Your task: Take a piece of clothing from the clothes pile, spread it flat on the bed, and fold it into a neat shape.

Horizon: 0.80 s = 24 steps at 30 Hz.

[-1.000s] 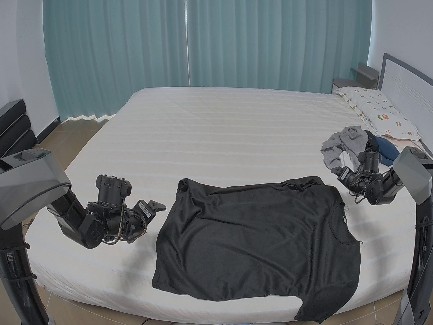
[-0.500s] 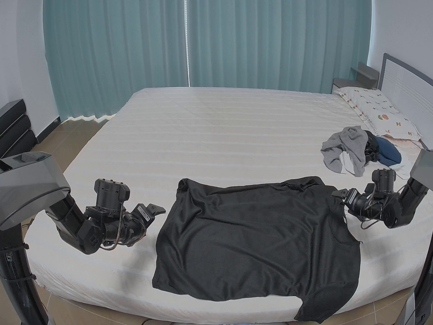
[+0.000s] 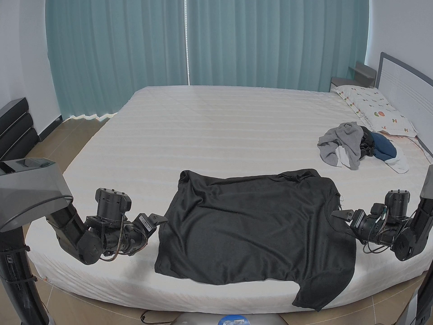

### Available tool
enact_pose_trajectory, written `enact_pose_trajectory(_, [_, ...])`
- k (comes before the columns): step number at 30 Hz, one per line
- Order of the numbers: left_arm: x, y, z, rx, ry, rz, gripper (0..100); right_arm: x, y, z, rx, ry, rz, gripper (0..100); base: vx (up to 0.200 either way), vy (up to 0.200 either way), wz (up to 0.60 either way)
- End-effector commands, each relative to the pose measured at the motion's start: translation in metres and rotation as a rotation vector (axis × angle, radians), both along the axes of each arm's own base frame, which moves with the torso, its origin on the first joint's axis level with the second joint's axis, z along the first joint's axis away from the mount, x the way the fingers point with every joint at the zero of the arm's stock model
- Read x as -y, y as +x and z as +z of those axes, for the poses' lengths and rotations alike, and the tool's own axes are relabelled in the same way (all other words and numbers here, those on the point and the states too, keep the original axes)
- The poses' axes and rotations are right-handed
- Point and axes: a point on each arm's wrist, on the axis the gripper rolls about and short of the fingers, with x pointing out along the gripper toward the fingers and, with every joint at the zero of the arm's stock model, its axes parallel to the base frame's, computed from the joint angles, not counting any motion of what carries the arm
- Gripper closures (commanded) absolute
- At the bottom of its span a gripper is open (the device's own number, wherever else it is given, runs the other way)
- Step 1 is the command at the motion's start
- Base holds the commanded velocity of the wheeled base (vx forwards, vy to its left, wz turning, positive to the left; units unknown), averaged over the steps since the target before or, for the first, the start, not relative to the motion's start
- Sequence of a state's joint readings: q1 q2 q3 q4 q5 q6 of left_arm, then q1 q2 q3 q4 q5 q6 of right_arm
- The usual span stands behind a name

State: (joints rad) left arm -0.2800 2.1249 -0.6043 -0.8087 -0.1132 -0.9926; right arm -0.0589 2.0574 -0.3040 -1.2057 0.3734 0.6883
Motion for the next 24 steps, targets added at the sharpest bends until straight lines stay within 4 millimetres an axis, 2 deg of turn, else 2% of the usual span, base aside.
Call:
enact_pose_trajectory(1, [0.002, -0.003, -0.002, -0.01, 0.003, -0.009, 0, -0.001, -0.002, 0.001, -0.001, 0.002, 0.002, 0, 0.0, 0.0, 0.0])
enact_pose_trajectory(17, [0.011, -0.01, 0.009, 0.005, -0.033, -0.031, 0, -0.003, -0.002, 0.001, -0.005, 0.012, 0.005, 0, 0.0, 0.0, 0.0])
enact_pose_trajectory(24, [0.016, -0.015, 0.011, 0.007, -0.037, -0.049, 0, -0.006, -0.003, 0.002, -0.002, 0.01, 0.015, 0, 0.0, -0.2, 0.0])
